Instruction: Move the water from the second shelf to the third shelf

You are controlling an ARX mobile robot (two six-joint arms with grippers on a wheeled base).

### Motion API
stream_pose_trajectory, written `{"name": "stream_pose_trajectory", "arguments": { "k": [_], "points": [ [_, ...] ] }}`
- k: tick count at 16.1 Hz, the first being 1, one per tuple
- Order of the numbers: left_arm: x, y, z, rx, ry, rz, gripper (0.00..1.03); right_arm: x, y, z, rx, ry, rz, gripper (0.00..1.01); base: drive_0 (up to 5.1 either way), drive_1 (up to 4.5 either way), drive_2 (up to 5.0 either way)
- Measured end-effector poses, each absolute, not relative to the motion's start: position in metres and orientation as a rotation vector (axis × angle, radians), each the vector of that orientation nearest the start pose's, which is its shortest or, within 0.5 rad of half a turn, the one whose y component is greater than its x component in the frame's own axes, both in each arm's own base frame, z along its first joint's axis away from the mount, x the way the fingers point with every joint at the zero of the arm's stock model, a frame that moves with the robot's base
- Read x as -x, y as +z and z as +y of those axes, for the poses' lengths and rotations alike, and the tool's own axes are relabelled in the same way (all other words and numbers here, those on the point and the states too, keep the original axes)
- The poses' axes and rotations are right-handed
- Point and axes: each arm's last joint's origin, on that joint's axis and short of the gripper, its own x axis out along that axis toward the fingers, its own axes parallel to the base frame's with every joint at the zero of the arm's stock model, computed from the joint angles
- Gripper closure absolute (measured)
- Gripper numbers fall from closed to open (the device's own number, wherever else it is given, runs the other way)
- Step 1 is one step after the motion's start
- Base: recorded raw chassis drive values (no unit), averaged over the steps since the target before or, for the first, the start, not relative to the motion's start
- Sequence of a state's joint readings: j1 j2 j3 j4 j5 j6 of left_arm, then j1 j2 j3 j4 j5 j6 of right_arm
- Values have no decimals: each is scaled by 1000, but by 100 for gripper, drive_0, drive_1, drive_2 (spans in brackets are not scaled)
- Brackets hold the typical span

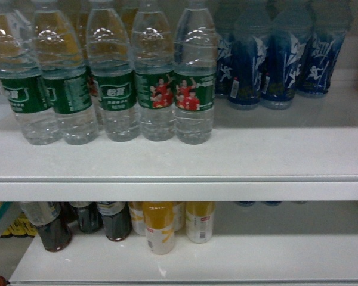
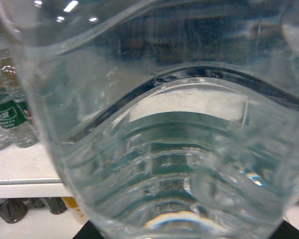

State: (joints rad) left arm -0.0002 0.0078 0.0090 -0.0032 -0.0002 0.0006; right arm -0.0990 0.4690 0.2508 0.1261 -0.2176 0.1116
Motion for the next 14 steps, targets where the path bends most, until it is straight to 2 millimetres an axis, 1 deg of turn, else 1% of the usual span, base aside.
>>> {"name": "stream_pose_trajectory", "arguments": {
  "k": [14],
  "points": [
    [-98, 166, 0, -1, 0, 2, 5, -132, 220, -7, -126, 113, 98, 62, -497, 248, 248]
  ]
}}
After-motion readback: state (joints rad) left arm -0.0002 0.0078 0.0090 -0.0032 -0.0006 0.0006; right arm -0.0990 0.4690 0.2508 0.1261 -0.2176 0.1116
